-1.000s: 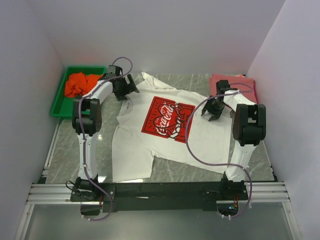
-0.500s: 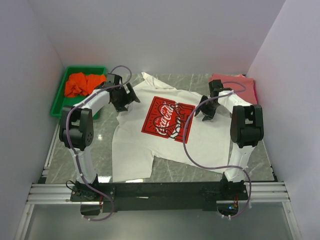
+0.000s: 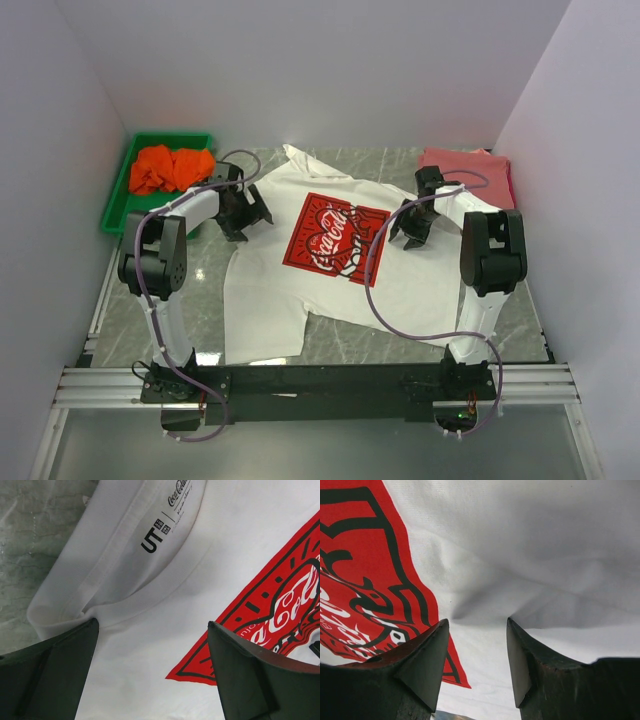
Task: Fold and stack the t-shirts
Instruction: Flatten the tshirt out
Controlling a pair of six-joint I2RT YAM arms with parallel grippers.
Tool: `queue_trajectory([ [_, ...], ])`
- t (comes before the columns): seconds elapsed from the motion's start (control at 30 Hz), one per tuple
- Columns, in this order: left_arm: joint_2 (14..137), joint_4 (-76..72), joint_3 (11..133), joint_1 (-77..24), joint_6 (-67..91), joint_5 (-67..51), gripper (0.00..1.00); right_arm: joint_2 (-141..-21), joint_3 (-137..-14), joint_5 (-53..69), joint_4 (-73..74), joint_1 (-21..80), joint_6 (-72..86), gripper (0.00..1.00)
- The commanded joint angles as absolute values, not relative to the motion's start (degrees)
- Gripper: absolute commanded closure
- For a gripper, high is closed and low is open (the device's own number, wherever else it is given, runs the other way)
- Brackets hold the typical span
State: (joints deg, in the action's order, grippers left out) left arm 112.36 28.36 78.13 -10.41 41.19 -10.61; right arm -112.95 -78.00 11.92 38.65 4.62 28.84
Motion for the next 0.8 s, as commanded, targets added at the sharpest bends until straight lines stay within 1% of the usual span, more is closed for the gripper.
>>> queue_trajectory([
  [0.0, 113.7, 28.9, 79.1, -10.0, 38.9, -6.9, 0.03, -114.3, -79.1, 9.8, 39.8, 4.9, 28.3, 0.43],
  [0.2, 117.1, 26.8, 82.0, -9.6, 34.6, -7.6, 0.03, -117.7, -81.5, 8.8, 41.9, 4.9, 28.7, 0.43],
  [0.53, 128.8, 30.4, 97.5, -8.0, 30.0, -10.2, 0.03, -121.9, -88.0, 7.1, 46.9, 4.8, 28.6, 0.44],
  [0.63, 132.8, 32.0, 104.2, -7.8, 29.5, -10.9, 0.03, -123.0, -90.6, 6.7, 48.6, 4.7, 28.4, 0.44],
  [0.77, 135.6, 30.6, 106.8, -7.8, 29.6, -12.8, 0.03, -123.0, -92.7, 6.1, 49.7, 4.7, 28.2, 0.44],
])
